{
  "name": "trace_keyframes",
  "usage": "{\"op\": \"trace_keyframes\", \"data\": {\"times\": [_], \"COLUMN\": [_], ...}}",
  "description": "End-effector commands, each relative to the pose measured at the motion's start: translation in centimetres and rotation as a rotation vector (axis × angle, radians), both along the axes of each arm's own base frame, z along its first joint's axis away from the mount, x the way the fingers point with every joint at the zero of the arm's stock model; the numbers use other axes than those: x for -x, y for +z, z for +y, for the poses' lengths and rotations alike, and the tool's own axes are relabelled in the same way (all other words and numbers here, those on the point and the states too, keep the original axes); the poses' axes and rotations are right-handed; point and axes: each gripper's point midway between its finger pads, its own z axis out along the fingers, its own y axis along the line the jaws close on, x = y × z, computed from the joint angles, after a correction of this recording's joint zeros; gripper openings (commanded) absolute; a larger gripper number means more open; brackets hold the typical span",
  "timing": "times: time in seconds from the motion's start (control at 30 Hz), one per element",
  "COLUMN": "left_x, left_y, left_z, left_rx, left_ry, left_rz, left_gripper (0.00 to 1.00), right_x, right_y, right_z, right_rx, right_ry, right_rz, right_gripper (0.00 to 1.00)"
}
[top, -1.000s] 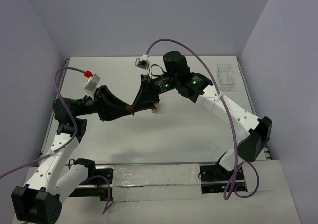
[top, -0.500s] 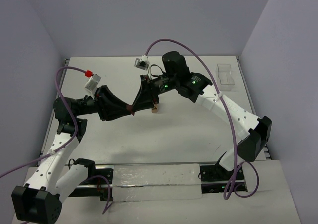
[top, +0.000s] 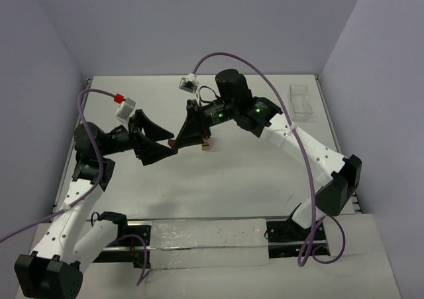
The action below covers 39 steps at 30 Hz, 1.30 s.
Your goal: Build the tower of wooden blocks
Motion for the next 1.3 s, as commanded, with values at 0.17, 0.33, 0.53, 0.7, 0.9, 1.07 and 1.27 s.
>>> {"op": "trace_keyframes", "data": {"times": [0.17, 0.33, 0.53, 0.7, 0.9, 1.07, 1.27], "left_x": [-3.1, -7.9, -12.1, -14.2, -13.9, -13.9, -13.8], "left_y": [1.4, -0.6, -4.4, -5.9, -7.4, -7.5, -7.7], "left_z": [4.6, 9.6, 12.6, 15.4, 14.8, 15.3, 15.4], "left_rx": [-0.077, -0.140, -0.318, -0.369, -0.360, -0.360, -0.357], "left_ry": [0.386, 0.815, 0.993, 1.171, 1.136, 1.163, 1.172], "left_rz": [-0.046, 0.196, 0.432, 0.497, 0.501, 0.488, 0.486], "left_gripper": [0.99, 0.99, 0.99, 0.99, 0.99, 0.99, 0.99], "right_x": [-6.9, -12.7, -16.7, -18.2, -19.0, -19.5, -20.0], "right_y": [-3.3, -6.0, -9.1, -12.3, -16.0, -17.2, -17.5], "right_z": [-2.9, -6.0, -9.2, -10.4, -10.5, -10.1, -9.6], "right_rx": [0.185, 0.333, 0.499, 0.610, 0.726, 0.768, 0.773], "right_ry": [-0.403, -0.794, -1.125, -1.242, -1.292, -1.291, -1.290], "right_rz": [-0.059, -0.057, 0.005, 0.034, 0.097, 0.107, 0.085], "right_gripper": [0.00, 0.00, 0.00, 0.00, 0.00, 0.00, 0.00]}}
